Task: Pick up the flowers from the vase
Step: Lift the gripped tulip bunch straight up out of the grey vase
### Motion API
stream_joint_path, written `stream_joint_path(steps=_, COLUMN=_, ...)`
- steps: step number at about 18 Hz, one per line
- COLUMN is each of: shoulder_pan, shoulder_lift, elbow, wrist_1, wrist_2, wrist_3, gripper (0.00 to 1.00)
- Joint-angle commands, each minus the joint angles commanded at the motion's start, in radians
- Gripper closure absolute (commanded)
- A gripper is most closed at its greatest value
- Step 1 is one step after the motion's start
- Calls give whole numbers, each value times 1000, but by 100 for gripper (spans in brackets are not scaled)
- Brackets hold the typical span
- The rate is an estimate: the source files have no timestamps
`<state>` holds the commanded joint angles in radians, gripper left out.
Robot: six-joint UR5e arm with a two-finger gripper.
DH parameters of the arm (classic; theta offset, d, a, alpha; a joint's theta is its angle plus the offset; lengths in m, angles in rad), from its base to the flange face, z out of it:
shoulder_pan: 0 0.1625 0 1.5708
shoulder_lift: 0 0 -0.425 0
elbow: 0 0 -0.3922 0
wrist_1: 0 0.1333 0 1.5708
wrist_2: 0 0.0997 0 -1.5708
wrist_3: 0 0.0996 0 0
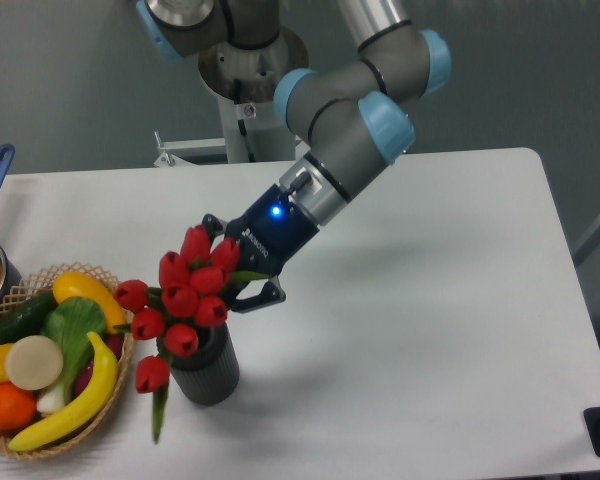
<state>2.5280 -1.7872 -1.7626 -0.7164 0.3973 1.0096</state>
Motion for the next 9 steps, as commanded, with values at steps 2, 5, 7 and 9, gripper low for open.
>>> stream_joint_path(steps=2, shoulder_pan=0, shoulder_lift=20, elbow=9, wrist_1=0, wrist_2=2, wrist_3=-52, gripper=64)
stream_joint_path(steps=5, shoulder_pan=3, shoulder_lift=34, elbow=31, wrist_1=-2, wrist_2=0, wrist_3=-81, gripper=64)
stream_joint_path(steps=7, shoulder_pan=5, shoulder_lift=32, elbow=57, wrist_1=0, wrist_2=0, wrist_3=-103, gripper=64)
stream_joint_path(steps=9, shoulder_pan=15, shoulder_lift=32, elbow=78, wrist_1=-2, wrist_2=0, wrist_3=-108, gripper=64)
